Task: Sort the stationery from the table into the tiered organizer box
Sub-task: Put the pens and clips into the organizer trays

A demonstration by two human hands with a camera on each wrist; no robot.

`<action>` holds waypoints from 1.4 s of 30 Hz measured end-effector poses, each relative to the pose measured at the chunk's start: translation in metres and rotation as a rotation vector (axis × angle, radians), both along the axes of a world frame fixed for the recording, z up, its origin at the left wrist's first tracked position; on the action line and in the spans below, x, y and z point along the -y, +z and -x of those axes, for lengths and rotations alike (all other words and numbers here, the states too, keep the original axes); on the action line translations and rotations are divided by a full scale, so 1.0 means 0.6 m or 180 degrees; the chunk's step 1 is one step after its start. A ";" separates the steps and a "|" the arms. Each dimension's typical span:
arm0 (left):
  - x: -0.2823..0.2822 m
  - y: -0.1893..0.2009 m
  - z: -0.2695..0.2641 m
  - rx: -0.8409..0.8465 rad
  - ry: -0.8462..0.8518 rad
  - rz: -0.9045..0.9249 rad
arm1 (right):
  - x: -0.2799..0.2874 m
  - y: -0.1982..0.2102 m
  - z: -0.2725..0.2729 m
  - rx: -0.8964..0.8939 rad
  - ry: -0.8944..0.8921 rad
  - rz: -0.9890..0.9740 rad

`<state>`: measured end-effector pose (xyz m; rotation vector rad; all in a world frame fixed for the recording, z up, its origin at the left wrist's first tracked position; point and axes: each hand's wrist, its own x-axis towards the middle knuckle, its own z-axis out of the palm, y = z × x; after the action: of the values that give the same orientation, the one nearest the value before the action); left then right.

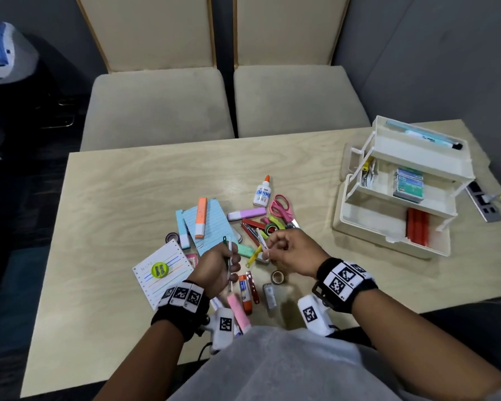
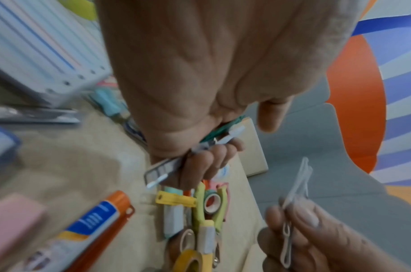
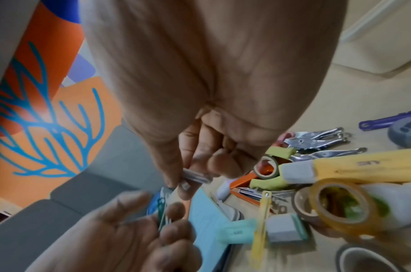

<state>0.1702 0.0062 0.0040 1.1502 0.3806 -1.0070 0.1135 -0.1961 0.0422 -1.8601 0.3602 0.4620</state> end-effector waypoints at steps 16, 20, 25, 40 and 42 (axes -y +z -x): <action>0.183 0.021 0.010 0.0380 0.0313 -0.0248 | 0.036 0.029 0.015 0.0654 -0.0343 0.0894; 0.226 0.017 0.021 0.0538 0.0058 -0.0507 | 0.064 0.019 0.025 0.0477 -0.0197 0.0990; 0.259 0.043 0.039 0.0208 -0.0023 -0.0319 | 0.088 -0.003 0.024 -0.0128 -0.0678 0.0495; 0.304 0.070 0.054 -0.0149 -0.0138 -0.0285 | 0.178 -0.010 0.027 -0.0372 -0.0895 -0.0651; 0.297 0.063 0.048 -0.0082 -0.0148 -0.0580 | 0.213 -0.002 0.021 -0.0321 -0.1100 -0.0808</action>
<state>0.1413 -0.1722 0.0417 1.3158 0.4757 -1.0447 0.1012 -0.3237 0.0412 -1.4944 0.6480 0.3466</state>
